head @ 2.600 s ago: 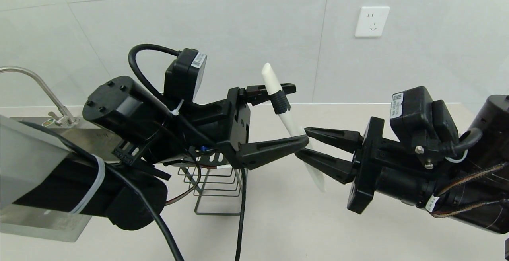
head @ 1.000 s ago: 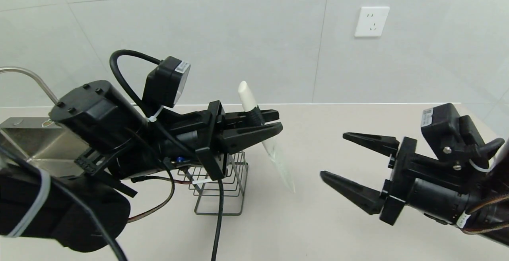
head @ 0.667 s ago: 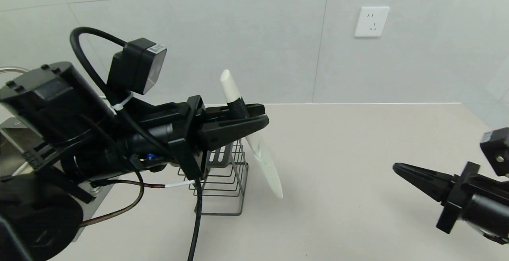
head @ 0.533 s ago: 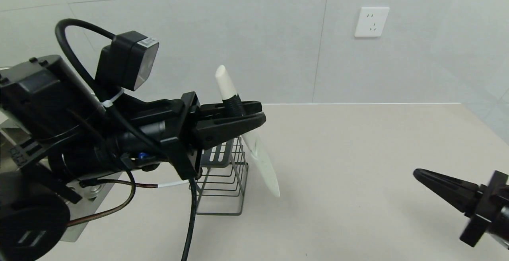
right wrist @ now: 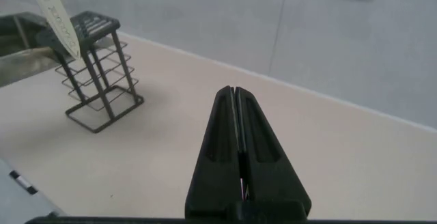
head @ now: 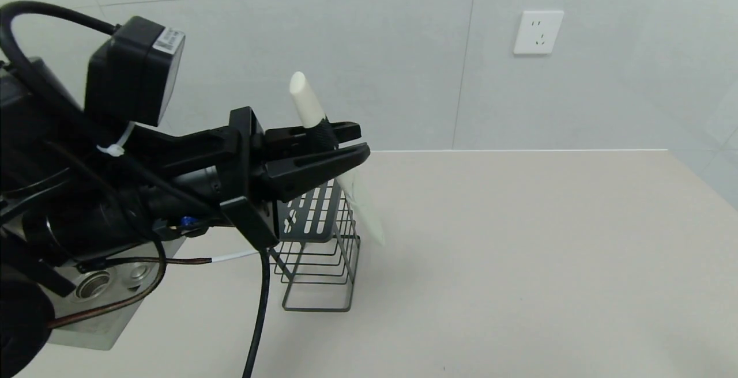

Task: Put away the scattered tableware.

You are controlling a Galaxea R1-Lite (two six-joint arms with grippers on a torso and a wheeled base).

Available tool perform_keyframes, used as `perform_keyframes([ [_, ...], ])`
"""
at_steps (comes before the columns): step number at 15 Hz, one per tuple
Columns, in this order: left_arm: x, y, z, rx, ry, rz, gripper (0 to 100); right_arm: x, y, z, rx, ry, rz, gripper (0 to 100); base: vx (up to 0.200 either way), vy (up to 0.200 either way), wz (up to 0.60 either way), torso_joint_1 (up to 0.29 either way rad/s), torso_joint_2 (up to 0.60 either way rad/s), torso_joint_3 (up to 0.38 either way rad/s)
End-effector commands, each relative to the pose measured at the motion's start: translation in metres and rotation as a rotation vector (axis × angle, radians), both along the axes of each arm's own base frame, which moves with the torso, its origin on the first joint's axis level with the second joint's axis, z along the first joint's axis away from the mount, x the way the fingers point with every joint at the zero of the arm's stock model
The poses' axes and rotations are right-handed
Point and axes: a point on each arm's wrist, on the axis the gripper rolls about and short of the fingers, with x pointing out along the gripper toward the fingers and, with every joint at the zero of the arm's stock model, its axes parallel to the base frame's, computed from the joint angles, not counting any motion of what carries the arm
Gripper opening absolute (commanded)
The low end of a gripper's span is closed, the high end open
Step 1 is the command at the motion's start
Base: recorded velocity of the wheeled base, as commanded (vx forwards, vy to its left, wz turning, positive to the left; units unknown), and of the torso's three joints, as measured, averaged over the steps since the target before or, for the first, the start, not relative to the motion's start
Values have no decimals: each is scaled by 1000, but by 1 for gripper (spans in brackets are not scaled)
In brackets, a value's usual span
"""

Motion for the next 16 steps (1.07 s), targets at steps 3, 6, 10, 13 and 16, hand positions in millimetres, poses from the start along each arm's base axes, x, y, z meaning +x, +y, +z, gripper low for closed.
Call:
perform_keyframes([
  [3,-8,9,11,-20,-40,14,0,-50,-2,-52,-53,-8,-171,0,0,0,0,0,0,0],
  [6,-7,22,12,11,-46,72,0,-46,-6,-66,-82,115,-326,0,0,0,0,0,0,0],
  [10,-2,34,8,74,-69,136,0,-46,-7,-88,-99,309,-363,0,0,0,0,0,0,0],
  [13,5,35,19,68,-130,157,0,-46,-8,-88,-125,300,-393,0,0,0,0,0,0,0],
  [16,25,41,16,103,-177,218,0,-46,-8,-88,-122,303,-393,0,0,0,0,0,0,0],
])
